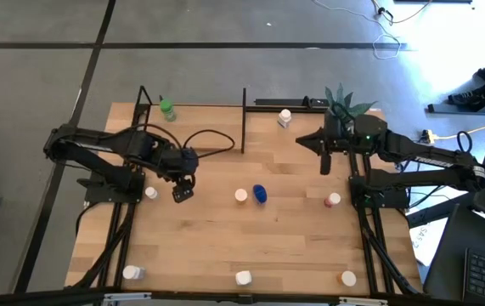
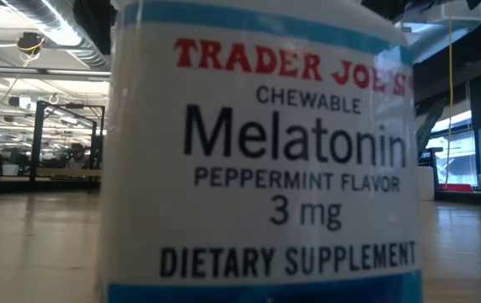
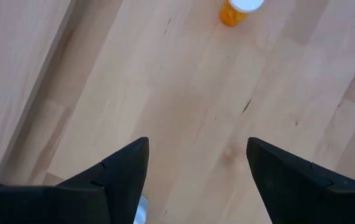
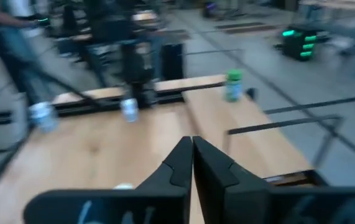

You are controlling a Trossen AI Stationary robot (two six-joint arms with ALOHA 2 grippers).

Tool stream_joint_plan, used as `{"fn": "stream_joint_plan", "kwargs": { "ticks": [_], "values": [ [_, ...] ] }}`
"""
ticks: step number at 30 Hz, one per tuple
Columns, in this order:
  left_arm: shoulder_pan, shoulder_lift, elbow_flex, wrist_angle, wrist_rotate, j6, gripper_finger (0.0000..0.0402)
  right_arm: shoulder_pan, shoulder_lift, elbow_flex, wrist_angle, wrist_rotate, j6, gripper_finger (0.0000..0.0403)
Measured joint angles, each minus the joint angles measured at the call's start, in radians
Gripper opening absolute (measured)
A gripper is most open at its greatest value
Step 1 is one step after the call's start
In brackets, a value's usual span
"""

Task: Pick and place medicine bottles onto shelf by color
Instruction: Put the blue pill bottle on the shelf

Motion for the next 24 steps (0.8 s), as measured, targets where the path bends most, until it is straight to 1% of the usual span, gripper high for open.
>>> {"fn": "stream_joint_plan", "kwargs": {
  "ticks": [3, 8, 12, 15, 17, 20, 22, 24],
  "values": [
    [0.000, -0.009, 0.000, 0.001, -0.001, -0.017, 0.0265, 0.030, -0.001, 0.073, -0.146, -0.025, 0.004, 0.0006],
    [0.000, -0.032, 0.001, 0.005, -0.025, -0.033, 0.0265, 0.102, 0.049, 0.243, -0.500, 0.079, 0.089, 0.0006],
    [0.001, -0.053, 0.002, 0.018, -0.068, -0.039, 0.0265, 0.165, 0.122, 0.346, -0.708, 0.073, 0.214, 0.0004],
    [0.002, -0.062, 0.000, 0.019, -0.088, -0.044, 0.0265, 0.202, 0.179, 0.416, -0.873, 0.032, 0.326, 0.0004],
    [0.002, -0.067, 0.002, 0.023, -0.094, -0.044, 0.0265, 0.211, 0.214, 0.450, -0.970, 0.006, 0.448, 0.0005],
    [0.002, -0.076, 0.001, 0.023, -0.104, -0.043, 0.0265, 0.211, 0.249, 0.474, -1.035, -0.054, 0.617, 0.0013],
    [0.002, -0.076, 0.001, 0.024, -0.109, -0.040, 0.0265, 0.207, 0.272, 0.477, -1.061, -0.116, 0.655, 0.0022],
    [0.002, -0.073, 0.001, 0.024, -0.117, -0.035, 0.0265, 0.203, 0.289, 0.478, -1.080, -0.163, 0.656, 0.0033]
  ]
}}
